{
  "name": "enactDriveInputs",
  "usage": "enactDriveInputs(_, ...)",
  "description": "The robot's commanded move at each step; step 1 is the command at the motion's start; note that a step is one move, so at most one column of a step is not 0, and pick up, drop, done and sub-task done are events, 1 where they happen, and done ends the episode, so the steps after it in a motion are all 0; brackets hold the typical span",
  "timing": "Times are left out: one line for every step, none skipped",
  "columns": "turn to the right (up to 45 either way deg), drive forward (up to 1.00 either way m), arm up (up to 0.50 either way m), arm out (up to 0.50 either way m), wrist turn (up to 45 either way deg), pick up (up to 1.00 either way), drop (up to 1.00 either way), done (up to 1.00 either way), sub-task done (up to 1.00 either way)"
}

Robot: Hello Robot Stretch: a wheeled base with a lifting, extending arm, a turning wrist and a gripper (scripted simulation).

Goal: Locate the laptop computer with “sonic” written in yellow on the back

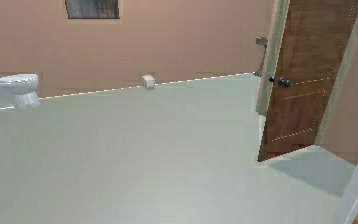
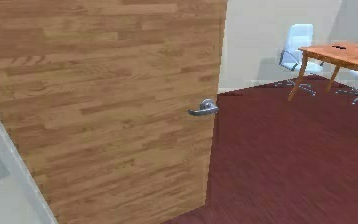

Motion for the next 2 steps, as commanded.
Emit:
enactDriveInputs(-3.0,0.0,0.0,0.0,0.0,0.0,0.0,0.0,0.0)
enactDriveInputs(0.0,0.65,0.0,0.0,0.0,0.0,0.0,0.0,0.0)
